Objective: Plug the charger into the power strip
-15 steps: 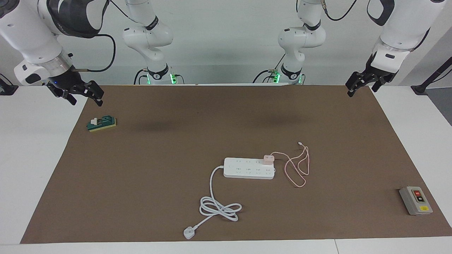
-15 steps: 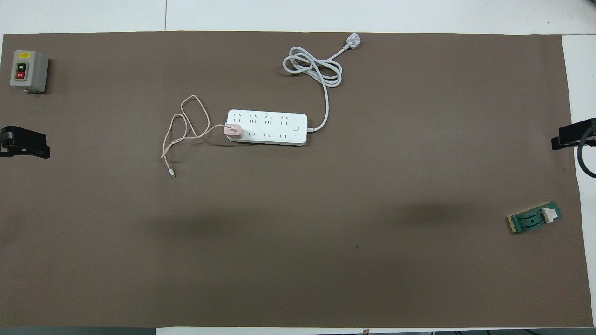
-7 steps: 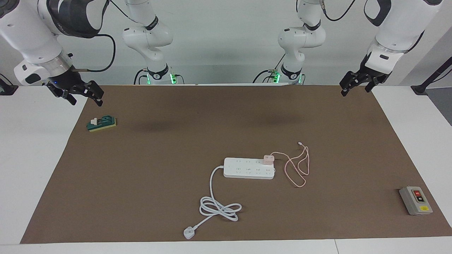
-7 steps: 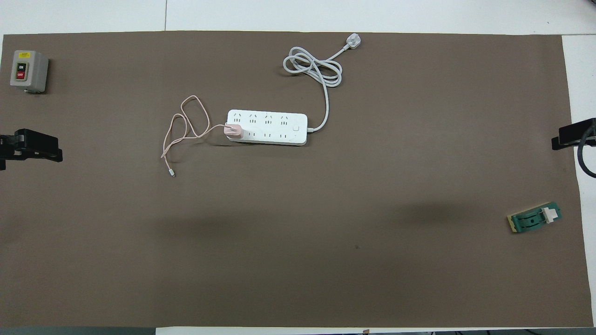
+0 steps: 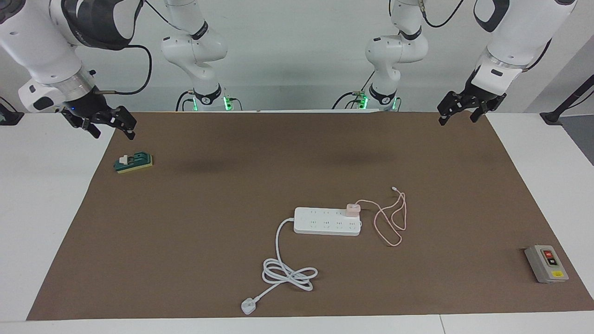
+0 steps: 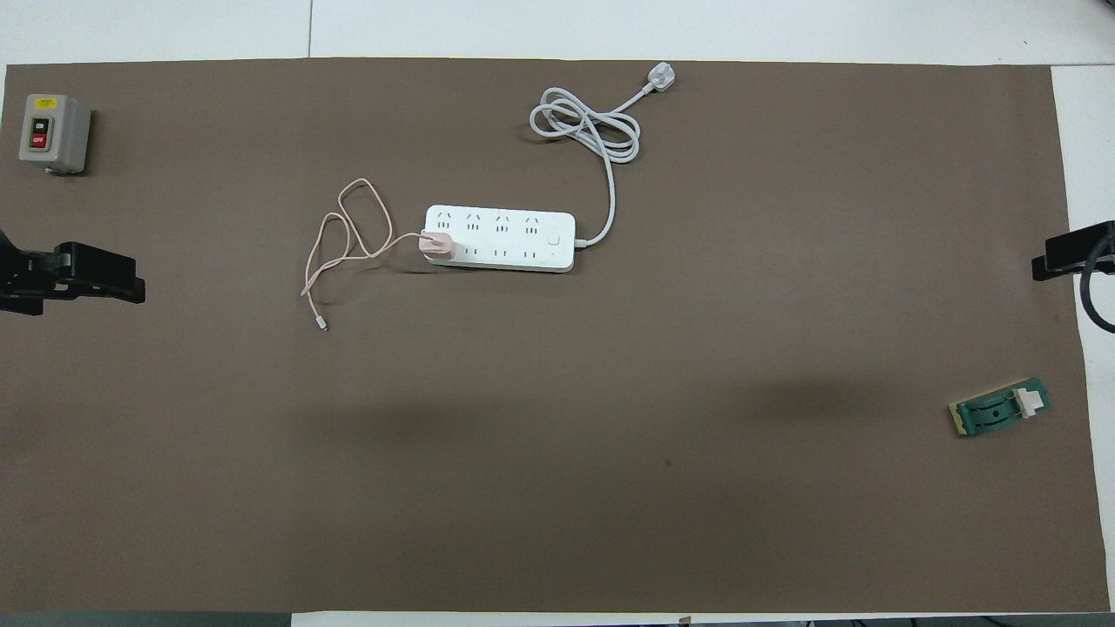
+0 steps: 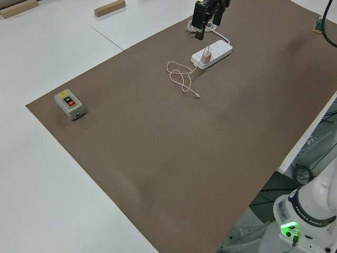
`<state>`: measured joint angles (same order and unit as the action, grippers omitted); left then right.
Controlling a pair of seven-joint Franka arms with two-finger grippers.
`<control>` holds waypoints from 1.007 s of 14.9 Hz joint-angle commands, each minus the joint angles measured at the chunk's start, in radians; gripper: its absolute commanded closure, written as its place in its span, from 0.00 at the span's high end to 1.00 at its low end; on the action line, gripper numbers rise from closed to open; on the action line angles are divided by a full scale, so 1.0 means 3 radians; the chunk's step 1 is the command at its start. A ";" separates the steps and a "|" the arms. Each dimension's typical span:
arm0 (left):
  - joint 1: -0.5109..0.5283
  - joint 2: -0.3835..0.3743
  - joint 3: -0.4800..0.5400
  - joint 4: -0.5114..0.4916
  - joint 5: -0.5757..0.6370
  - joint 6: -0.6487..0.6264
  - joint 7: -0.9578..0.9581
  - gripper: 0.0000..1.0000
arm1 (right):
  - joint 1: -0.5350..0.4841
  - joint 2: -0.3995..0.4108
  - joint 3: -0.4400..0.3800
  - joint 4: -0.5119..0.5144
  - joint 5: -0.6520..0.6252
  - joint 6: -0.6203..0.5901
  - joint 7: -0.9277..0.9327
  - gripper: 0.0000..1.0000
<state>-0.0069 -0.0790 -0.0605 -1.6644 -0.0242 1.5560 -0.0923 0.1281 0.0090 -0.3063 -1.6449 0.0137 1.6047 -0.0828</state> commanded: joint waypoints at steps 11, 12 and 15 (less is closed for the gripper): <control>-0.0008 -0.0044 -0.0008 -0.0025 -0.0027 -0.0043 0.0098 1.00 | -0.0018 -0.0045 0.0019 -0.0024 0.0016 -0.0057 0.0041 1.00; -0.0008 -0.0044 -0.0028 -0.0025 -0.0032 -0.0068 0.0103 1.00 | -0.0018 -0.0045 0.0019 -0.0024 0.0016 -0.0057 0.0041 1.00; -0.0008 -0.0039 -0.0028 -0.0025 -0.0027 -0.0084 0.0098 1.00 | -0.0018 -0.0045 0.0019 -0.0024 0.0016 -0.0057 0.0046 1.00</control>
<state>-0.0070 -0.0789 -0.0710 -1.6650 -0.0249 1.5504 -0.0762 0.1281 0.0090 -0.3063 -1.6449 0.0137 1.6047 -0.0828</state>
